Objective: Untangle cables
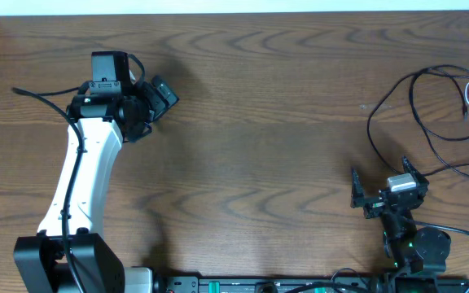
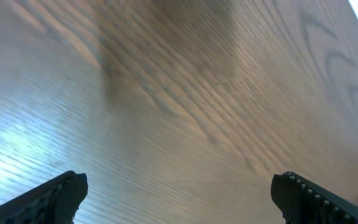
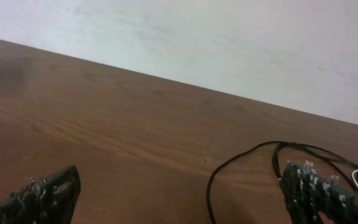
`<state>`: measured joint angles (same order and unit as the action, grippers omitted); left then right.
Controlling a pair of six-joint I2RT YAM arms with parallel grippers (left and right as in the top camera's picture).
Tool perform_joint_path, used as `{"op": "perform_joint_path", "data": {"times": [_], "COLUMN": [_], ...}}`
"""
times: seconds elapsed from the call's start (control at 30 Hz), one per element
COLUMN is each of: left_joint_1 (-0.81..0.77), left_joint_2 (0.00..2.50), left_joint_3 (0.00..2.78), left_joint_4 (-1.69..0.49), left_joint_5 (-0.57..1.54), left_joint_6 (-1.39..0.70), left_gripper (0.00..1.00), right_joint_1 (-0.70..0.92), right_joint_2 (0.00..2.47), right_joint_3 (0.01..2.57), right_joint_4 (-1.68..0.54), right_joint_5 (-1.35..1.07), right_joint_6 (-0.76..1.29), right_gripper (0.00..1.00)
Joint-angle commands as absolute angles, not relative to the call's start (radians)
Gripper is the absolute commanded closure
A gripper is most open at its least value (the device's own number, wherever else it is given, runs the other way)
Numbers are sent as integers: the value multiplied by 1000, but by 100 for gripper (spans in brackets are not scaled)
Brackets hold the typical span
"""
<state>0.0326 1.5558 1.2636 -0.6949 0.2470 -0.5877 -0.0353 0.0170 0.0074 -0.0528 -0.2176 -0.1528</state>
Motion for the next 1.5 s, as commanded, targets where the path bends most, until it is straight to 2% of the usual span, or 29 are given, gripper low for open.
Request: {"op": "perform_joint_path", "data": {"times": [0.0, 0.27, 0.57, 0.77, 0.93, 1.27, 1.47], "left_joint_1": [34, 33, 34, 34, 34, 31, 31], "left_joint_2": [1520, 1269, 704, 437, 272, 36, 1], "left_joint_3": [1261, 1093, 443, 117, 7, 4, 4], "left_joint_4": [-688, -521, -47, 193, 211, -51, -52], "left_joint_5": [200, 311, 302, 297, 286, 223, 213], "left_joint_6": [-373, 43, 52, 48, 48, 49, 49], "left_gripper": [0, 0, 0, 2, 2, 2, 2], "right_joint_1": [-38, -38, -38, -38, -38, -38, -38], "right_joint_2": [12, 12, 12, 12, 12, 12, 12], "right_joint_3": [6, 6, 6, 6, 6, 6, 6], "right_joint_4": [-56, -56, -56, -56, -56, -56, -56], "right_joint_5": [-231, -231, -231, -231, -231, -231, -231], "right_joint_6": [-135, -135, -135, -135, -135, -135, -135], "right_gripper": [1, 1, 1, 1, 1, 1, 1]}}
